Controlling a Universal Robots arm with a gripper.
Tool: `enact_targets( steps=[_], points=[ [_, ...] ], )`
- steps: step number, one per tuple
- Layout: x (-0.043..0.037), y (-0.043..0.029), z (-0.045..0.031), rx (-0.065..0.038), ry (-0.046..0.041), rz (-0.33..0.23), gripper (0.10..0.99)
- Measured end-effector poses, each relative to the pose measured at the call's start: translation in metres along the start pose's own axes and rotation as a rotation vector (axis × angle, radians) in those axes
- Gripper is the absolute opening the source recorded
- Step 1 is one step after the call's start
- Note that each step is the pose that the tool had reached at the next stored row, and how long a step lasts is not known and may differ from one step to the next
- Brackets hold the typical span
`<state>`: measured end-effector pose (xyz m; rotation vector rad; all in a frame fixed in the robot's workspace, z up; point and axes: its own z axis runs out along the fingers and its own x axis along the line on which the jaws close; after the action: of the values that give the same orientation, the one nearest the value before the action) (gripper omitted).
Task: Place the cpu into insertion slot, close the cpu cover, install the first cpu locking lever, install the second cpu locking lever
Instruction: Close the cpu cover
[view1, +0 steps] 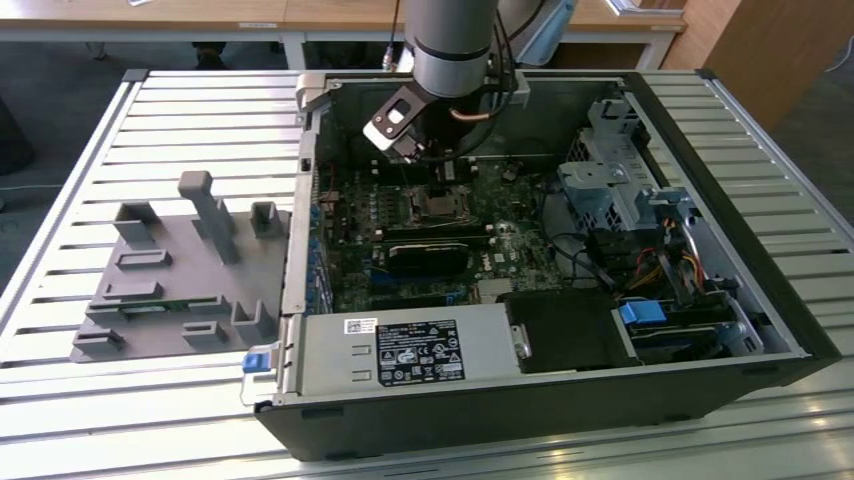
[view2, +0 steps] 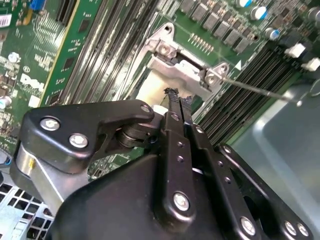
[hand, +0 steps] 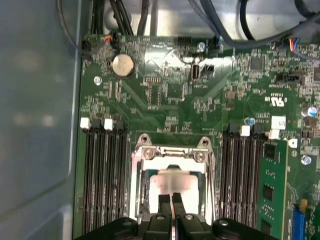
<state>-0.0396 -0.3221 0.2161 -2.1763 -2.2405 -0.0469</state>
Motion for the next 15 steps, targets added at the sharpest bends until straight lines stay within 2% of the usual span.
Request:
enact_targets(
  steps=[7,15],
  points=[
    [0.0002,-0.0096,0.0025,0.0,0.0001,0.0,0.153],
    [0.0001,-0.0141,0.0087,0.0,0.0002,0.0,0.153]
  ],
)
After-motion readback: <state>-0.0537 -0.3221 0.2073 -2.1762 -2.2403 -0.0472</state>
